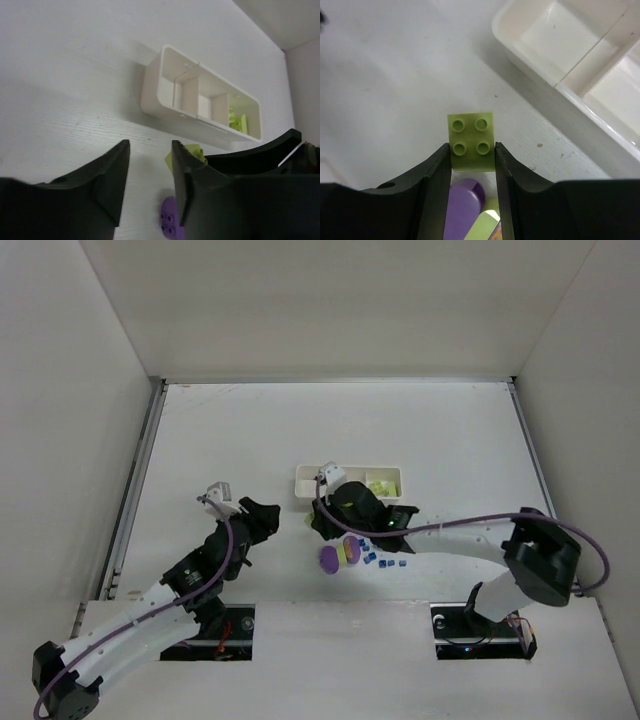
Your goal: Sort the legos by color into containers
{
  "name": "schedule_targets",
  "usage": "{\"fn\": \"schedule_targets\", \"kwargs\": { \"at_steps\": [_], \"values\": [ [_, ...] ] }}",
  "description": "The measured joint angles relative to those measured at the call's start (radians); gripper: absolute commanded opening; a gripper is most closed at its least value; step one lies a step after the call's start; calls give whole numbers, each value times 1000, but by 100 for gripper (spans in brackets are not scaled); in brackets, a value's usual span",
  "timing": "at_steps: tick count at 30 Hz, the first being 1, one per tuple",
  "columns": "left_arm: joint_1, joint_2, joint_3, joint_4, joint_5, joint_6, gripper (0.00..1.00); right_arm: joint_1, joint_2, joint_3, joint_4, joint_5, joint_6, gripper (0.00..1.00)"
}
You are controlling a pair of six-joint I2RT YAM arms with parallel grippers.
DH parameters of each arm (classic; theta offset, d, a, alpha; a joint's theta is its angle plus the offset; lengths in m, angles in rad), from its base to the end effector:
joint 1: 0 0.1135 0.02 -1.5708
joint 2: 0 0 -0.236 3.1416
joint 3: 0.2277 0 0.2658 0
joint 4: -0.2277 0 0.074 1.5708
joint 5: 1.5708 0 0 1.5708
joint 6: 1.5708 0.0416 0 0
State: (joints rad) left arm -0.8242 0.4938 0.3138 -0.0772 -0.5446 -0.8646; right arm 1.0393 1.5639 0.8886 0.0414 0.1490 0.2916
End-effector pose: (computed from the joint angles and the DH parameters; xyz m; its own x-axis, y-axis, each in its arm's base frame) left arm 0.1406 -0.1202 0.2102 -0.3309 -0.6006 -0.7279 0.0552 0.7577 -0.6503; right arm 0.1831 0.2992 0.1663 -0.5152 -0.3153 -0.7970 -0.6721 0.7256 0.1474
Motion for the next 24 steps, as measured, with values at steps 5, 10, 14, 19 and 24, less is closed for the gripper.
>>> {"fn": "schedule_targets", "kwargs": {
  "at_steps": [5, 10, 14, 19, 24],
  "values": [
    [-41, -66, -10, 105, 23, 3, 56, -47, -184, -76, 126, -61, 154, 26],
    [-92, -77, -11, 211, 47, -9, 56, -134, -234, -143, 300, -137, 338, 26],
    [-129, -69, -17, 310, 57, -29, 56, -175, -233, -216, 423, -201, 494, 26],
    [-146, -24, -26, 405, 66, -53, 56, -201, -222, -288, 613, -262, 691, 26],
    [-143, -13, -27, 440, 74, -78, 58, -228, -183, -317, 801, -305, 851, 27]
  ]
}}
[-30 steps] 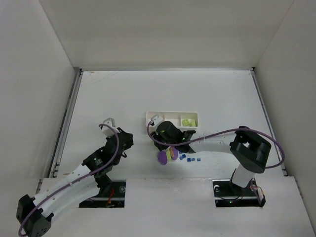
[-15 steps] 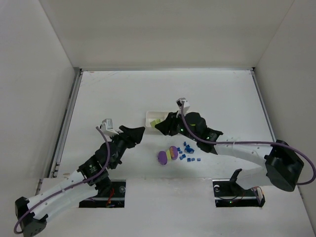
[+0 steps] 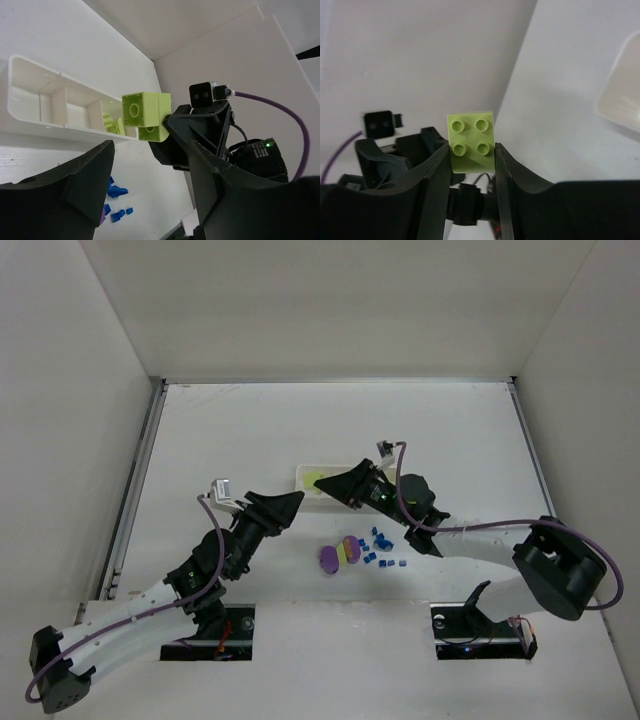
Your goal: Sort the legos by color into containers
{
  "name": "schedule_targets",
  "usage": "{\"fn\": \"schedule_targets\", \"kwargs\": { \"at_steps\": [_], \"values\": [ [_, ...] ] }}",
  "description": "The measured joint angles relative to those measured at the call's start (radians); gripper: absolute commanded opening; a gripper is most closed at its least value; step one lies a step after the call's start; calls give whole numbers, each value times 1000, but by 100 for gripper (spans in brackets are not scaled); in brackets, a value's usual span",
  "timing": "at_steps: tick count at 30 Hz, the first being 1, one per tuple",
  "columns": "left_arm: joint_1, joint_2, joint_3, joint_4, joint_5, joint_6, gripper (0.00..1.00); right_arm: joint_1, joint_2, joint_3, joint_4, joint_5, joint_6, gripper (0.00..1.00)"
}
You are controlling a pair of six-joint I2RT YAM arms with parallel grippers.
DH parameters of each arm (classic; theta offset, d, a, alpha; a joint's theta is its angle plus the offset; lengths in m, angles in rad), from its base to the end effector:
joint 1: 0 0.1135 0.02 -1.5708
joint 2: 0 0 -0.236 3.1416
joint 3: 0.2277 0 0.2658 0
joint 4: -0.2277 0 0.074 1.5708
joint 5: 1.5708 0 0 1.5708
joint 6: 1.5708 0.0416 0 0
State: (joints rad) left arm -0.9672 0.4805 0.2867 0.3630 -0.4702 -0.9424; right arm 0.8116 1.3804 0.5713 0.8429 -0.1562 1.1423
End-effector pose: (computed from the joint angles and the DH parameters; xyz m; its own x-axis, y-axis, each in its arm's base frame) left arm 0.1210 -0.1423 0.2503 -0.3325 -0.7883 -0.5177 0.3598 0.4014 -0.8423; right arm 0.2104 0.2311 0.2031 -0.7395 0.5261 -0.4200 -0.3634 0.2134 0.9069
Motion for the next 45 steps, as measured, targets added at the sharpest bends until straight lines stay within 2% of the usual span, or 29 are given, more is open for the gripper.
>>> {"fn": "schedule_targets", "kwargs": {
  "at_steps": [7, 17, 28, 37, 45],
  "values": [
    [53, 25, 0, 37, 48, -45, 59, -5, 112, 0, 212, -47, 150, 27],
    [214, 86, 0, 85, 166, -127, 58, -3, 220, 0, 394, -72, 288, 27],
    [306, 174, -1, 172, 267, -186, 47, 22, 285, 0, 409, -77, 345, 28],
    [310, 172, -21, 196, 277, -196, 54, 22, 295, 0, 418, -80, 359, 28],
    [328, 149, -34, 173, 299, -200, 56, 18, 298, 0, 422, -80, 365, 28]
  ]
}}
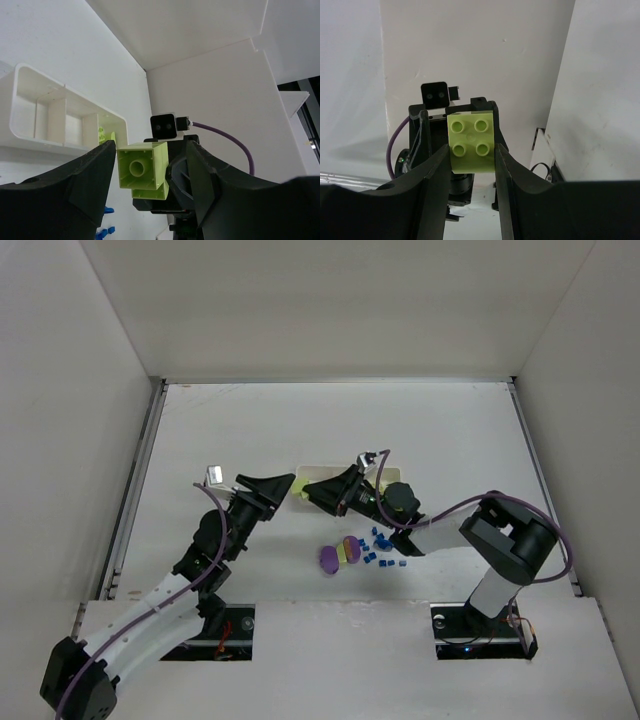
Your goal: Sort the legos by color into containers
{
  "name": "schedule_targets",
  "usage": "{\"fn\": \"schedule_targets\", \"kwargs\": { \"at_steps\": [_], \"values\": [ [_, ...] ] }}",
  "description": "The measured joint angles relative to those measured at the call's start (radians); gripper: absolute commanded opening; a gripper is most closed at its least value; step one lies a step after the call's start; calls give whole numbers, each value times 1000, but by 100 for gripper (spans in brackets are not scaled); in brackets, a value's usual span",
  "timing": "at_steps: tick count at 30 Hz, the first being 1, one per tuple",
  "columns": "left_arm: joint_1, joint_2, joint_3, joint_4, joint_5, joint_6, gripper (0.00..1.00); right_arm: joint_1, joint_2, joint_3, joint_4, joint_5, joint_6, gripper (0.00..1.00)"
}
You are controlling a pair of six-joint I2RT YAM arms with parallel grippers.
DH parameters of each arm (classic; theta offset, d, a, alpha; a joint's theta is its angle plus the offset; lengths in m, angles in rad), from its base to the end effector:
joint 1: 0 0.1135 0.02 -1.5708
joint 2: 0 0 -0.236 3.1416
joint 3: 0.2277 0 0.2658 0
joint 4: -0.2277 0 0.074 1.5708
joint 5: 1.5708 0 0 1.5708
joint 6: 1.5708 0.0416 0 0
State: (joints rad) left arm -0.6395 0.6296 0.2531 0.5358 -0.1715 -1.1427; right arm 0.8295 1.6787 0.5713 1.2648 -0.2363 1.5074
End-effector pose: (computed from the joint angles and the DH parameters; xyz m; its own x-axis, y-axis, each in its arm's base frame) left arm 0.1692 -0.1170 0.2313 -0.3591 -0.8501 -0.3853 0.3038 0.2838 -0.9095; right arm 0.2142 0.2484 0.1613 -0.8648 0.4923 -0.0992 -0.1610 -0.0846 0.9833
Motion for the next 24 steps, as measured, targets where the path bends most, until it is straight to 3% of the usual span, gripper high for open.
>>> {"fn": "schedule_targets", "kwargs": {
  "at_steps": [13, 17, 24],
  "values": [
    [0, 43, 0, -24, 44, -14, 48, -5, 2, 10, -1, -4, -1, 28],
    [1, 42, 0, -22, 48, -23, 40, -5, 7, 10, -2, -5, -1, 28],
    [2, 41, 0, -23, 48, -40, 13, -5, 23, 10, 9, -6, 4, 28]
  ]
}}
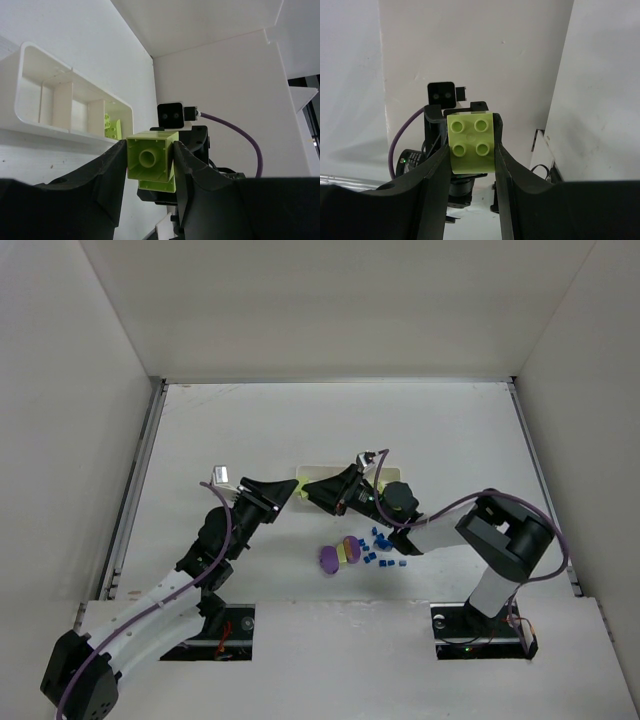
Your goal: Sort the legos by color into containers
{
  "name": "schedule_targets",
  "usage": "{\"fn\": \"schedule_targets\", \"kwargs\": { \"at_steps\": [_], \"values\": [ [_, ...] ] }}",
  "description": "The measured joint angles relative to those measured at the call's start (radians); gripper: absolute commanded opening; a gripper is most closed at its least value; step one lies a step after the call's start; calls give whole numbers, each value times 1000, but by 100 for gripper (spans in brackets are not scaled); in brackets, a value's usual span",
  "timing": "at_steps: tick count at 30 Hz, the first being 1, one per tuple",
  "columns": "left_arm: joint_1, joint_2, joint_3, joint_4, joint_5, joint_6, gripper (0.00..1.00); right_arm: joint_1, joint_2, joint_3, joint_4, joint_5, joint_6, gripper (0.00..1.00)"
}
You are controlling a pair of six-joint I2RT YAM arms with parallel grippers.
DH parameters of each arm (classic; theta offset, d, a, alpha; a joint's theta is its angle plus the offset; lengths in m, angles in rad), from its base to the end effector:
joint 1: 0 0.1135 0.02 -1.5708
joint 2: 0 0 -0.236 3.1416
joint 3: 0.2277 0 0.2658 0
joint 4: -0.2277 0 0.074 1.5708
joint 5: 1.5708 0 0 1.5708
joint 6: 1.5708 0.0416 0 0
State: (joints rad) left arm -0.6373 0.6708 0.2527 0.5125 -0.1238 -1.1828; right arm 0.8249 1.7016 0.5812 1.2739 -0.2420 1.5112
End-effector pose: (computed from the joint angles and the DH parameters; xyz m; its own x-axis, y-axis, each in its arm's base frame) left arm 0.1726 -0.1214 0.2208 -0.4265 -0.8272 -0.3659 0.2562 0.2775 -0.9259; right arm 0.2170 0.2496 0.1580 -0.8661 0.4907 -0.0954 -0.1556 -0.0832 0.9843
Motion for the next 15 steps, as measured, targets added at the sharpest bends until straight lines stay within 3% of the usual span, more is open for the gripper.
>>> {"fn": "schedule_targets", "kwargs": {
  "at_steps": [11, 15],
  "values": [
    [28, -86, -17, -34, 66, -18, 7, -9, -33, -24, 16, -30, 2, 27],
    [77, -119, -18, -53, 62, -18, 7, -80, -96, -94, 18, -36, -3, 27]
  ]
}}
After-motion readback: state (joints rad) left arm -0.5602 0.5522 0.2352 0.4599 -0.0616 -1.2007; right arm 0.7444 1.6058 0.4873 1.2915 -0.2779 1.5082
